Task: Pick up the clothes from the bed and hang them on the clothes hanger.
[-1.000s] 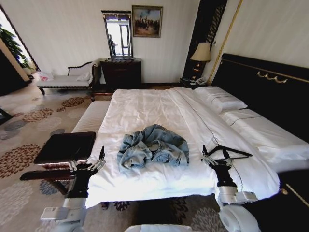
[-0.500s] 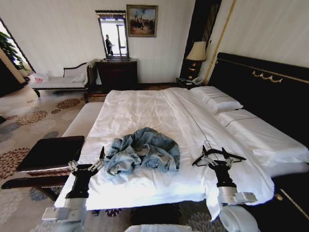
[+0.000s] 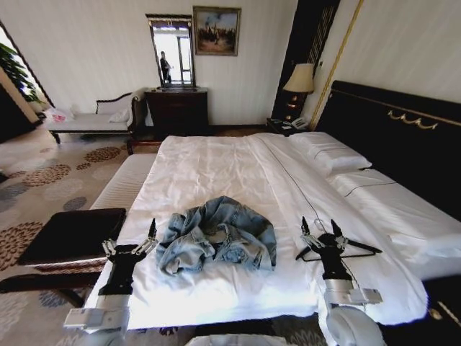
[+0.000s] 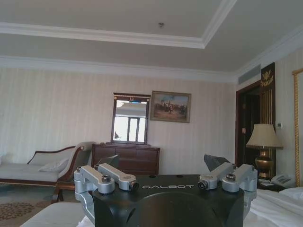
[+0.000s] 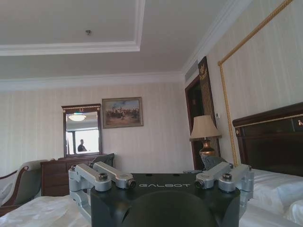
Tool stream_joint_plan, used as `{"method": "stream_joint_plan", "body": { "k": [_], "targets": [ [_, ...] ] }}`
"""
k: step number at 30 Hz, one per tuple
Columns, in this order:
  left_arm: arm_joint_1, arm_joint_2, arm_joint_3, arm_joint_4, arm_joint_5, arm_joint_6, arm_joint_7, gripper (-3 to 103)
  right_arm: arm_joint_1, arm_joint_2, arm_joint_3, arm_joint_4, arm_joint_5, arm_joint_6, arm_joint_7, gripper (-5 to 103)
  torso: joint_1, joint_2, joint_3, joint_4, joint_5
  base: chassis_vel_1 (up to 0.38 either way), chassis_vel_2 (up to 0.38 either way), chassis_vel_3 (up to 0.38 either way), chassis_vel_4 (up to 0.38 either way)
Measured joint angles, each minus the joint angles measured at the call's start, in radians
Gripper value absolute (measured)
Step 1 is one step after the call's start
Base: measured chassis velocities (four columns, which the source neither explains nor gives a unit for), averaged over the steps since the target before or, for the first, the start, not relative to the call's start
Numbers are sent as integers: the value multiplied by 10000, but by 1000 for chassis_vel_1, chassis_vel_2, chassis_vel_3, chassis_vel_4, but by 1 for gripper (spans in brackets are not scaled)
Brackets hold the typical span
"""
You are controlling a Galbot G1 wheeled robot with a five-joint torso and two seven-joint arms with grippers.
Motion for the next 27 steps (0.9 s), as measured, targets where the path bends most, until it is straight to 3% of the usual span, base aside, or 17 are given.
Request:
{"method": "stream_joint_plan", "body": {
  "k": [4,7,8,9,11,12,13,18,19,22,24,27],
  "targets": [
    [-37,25,-42,15,5,210,-108,100,15,55,-41,-68,-123,64,41,100,-2,0,-1,-1,0,-47,7,38,-11],
    [-219,174,-252,146,-227,1101,-397,100,35,86,-103,-185,-375,212,107,100,-21,6,-7,-1,0,0,0,0,0],
    [-219,174,-252,146,-227,1101,-397,100,35,86,-103,-185,-375,212,107,100,-21,6,-7,-1,0,0,0,0,0],
    [-281,232,-309,199,-419,1541,-540,100,42,91,-116,-209,-413,253,115,100,-24,8,-8,-2,-1,0,0,0,0],
    [-405,370,-380,296,-1101,2768,-933,100,71,102,-130,-241,-461,312,135,100,-24,9,-8,-1,-4,0,0,0,0],
    [-534,474,-412,431,-1883,3589,-1212,100,83,115,-131,-259,-472,343,162,100,-23,8,-8,-2,-3,0,0,0,0],
    [-534,474,-412,431,-1883,3589,-1212,100,83,115,-131,-259,-472,343,162,100,-23,8,-8,-2,-3,0,0,0,0],
    [-1148,777,-475,1338,-4550,5652,-1128,100,-3,125,-117,-316,-409,387,241,100,-9,3,-3,0,-1,0,0,0,0],
    [-1148,777,-475,1338,-4550,5652,-1128,100,-3,125,-117,-316,-409,387,241,100,-9,3,-3,0,-1,0,0,0,0],
    [-1673,807,-484,1907,-5655,6511,-1115,100,-74,122,-73,-347,-402,387,307,100,-9,4,-3,-2,-2,0,0,0,0],
    [-1714,807,-486,1951,-5747,6586,-1118,100,-86,121,-67,-351,-402,387,317,100,-10,3,-3,-2,-2,0,0,0,0],
    [-2067,784,-556,2301,-6632,7731,-1427,100,-248,121,-8,-368,-392,367,456,100,-14,4,-4,-2,-2,0,0,0,0]
  ]
}}
